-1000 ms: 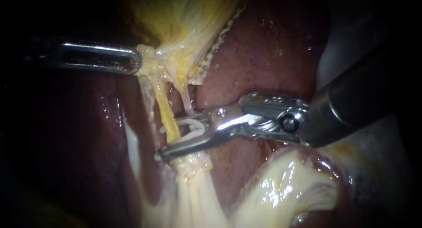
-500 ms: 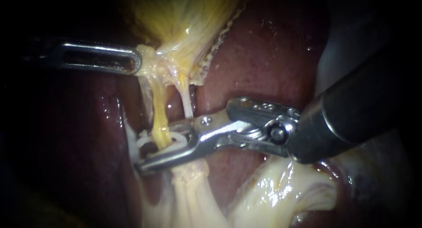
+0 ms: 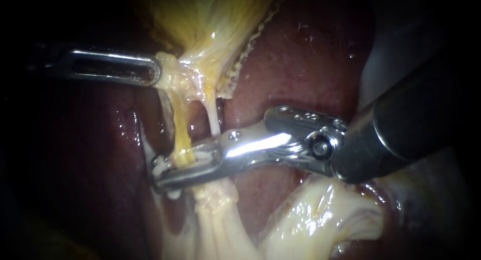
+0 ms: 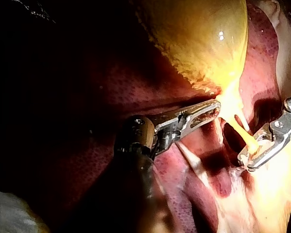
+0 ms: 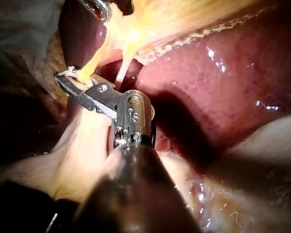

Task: Clipping second clip left tube

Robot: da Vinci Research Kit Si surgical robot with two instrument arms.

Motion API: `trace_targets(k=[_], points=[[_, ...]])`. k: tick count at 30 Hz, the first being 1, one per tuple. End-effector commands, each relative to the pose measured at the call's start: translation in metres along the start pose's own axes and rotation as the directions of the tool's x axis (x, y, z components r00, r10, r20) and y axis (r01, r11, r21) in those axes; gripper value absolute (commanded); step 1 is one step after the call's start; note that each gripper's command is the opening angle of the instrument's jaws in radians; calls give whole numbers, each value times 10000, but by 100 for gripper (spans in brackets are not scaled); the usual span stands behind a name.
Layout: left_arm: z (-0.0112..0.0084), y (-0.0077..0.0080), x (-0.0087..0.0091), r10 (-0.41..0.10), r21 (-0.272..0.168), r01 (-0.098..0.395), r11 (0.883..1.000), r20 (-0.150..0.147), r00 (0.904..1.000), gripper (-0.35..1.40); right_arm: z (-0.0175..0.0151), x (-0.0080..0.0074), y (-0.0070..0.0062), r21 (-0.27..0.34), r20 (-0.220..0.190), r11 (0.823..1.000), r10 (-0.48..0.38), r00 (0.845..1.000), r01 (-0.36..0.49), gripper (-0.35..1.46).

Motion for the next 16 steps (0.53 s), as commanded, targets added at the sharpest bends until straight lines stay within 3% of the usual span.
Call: trace_targets(k=[1, 3, 16], points=[[0, 0, 0, -1, 11, 1, 10000, 0, 10000, -35, -1, 0, 0, -28, -16, 9999, 164, 9999, -164, -35], [0, 0, 0, -1, 11, 1, 10000, 1, 10000, -35, -2, -1, 1, -32, -21, 9989, 460, 9989, -460, -35], [0, 0, 0, -2, 11, 2, 10000, 0, 10000, -35, -9, -3, 8, -2, -27, 9990, 443, 9990, -443, -35]])
